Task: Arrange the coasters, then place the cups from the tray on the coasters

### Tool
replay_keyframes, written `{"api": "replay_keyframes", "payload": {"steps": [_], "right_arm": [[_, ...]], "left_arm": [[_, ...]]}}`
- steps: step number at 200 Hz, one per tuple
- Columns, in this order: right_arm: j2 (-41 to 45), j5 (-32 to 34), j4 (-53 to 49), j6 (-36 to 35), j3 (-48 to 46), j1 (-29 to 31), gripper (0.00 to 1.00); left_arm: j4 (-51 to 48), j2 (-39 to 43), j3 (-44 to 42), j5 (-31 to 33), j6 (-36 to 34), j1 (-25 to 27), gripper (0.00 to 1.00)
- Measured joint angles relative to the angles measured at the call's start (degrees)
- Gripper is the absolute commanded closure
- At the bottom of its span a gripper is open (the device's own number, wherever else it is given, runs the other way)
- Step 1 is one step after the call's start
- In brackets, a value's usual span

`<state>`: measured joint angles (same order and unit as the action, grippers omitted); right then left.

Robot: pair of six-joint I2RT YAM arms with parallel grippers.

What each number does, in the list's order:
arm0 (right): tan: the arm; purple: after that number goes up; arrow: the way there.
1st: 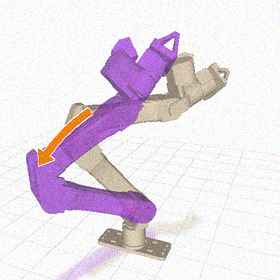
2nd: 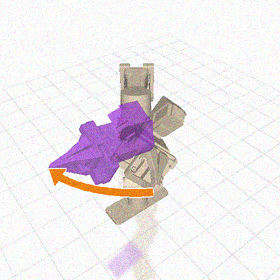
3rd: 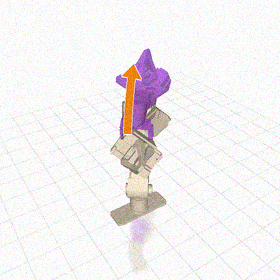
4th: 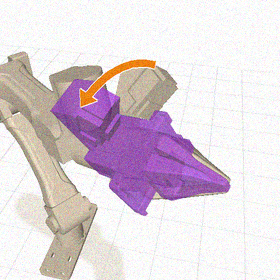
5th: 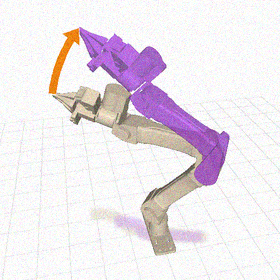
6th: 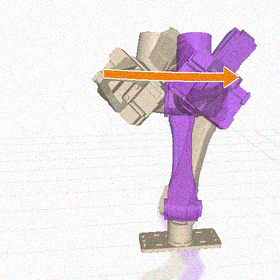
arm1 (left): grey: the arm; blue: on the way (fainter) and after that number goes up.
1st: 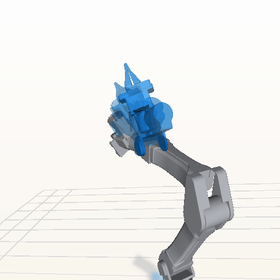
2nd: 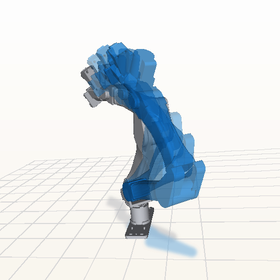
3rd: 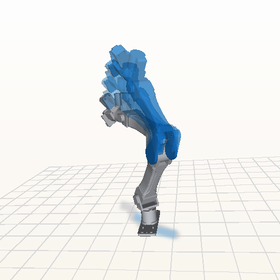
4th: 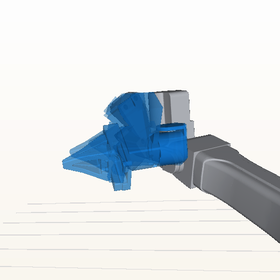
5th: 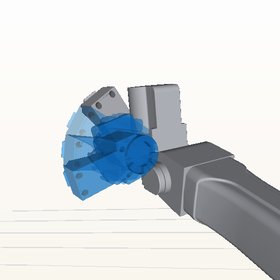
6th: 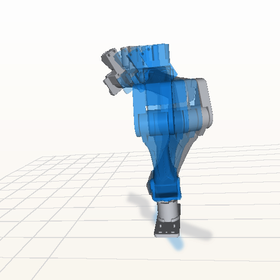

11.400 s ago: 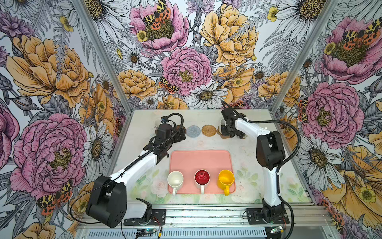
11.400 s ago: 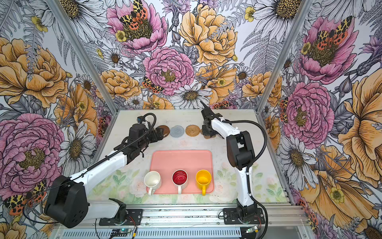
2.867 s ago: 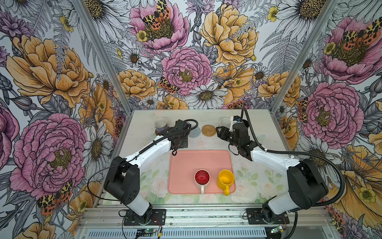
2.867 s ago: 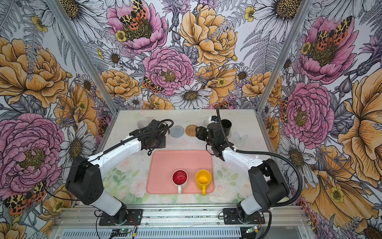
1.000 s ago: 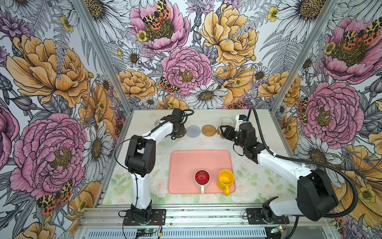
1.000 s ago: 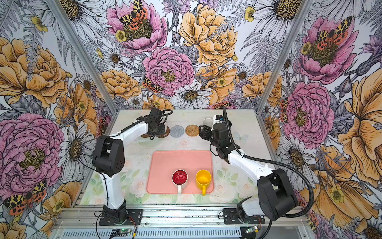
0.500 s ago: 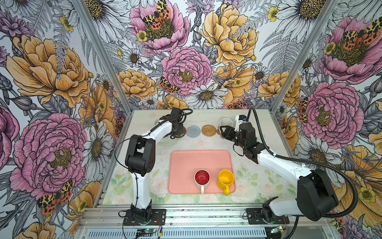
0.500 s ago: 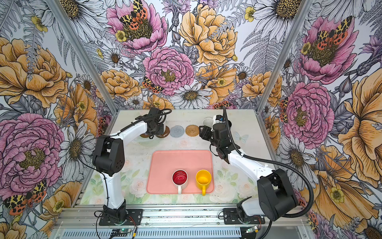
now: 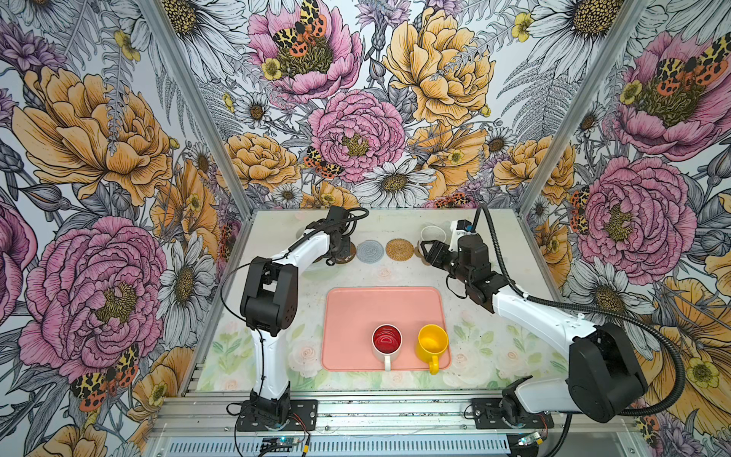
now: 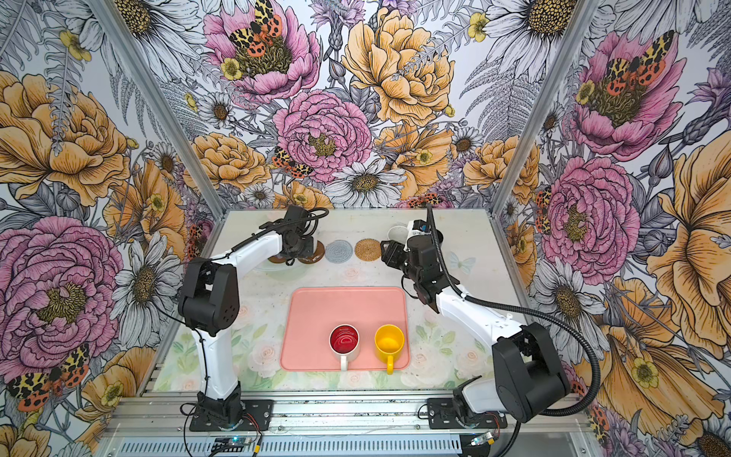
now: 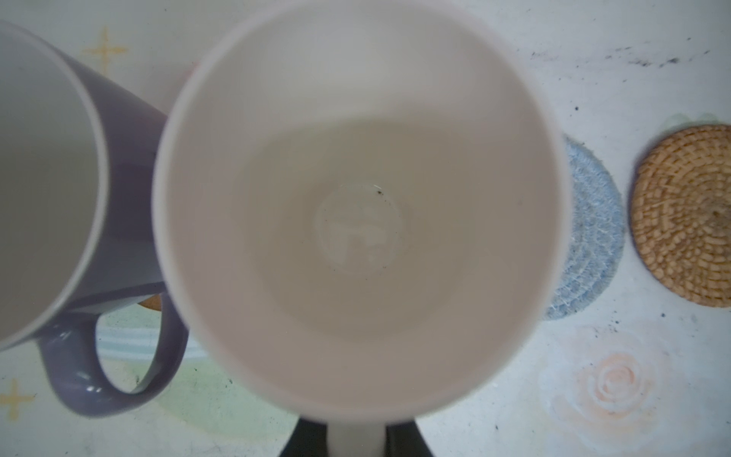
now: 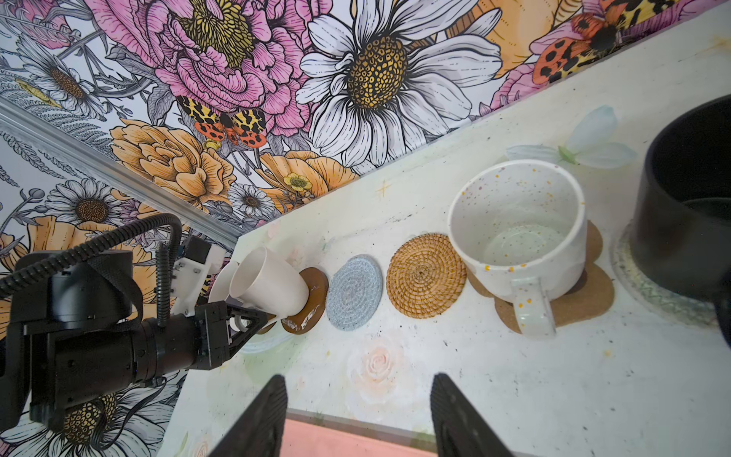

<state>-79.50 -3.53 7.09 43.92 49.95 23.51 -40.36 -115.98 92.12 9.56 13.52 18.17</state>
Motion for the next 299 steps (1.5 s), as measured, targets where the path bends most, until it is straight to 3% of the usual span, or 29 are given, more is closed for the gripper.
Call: {"api": "replay_keyframes", "payload": {"steps": [142,201,239,299], "right_arm": [[0.00,-0.83,0.00,0.00,0.00,-0.35,0.40],[0.00,-0.87,0.00,0.02,0.00,-0.35,0.40],[0.00,-0.87,0.00,0.02,0.00,-0.35,0.40],[0.00,-0.87,0.00,0.02,0.00,-0.35,0.40]], "left_arm": [[1.46,-0.02,-1.46,0.02,1.31,0.44,1.00],[2.38,0.15,-2.43,0.20,1.31,0.61,0.88],[2.69,0.28,-3.04,0.26,1.60,0.72,0.73],[1.70,0.28,-3.69,0.24,1.73,0.72,0.57]]}}
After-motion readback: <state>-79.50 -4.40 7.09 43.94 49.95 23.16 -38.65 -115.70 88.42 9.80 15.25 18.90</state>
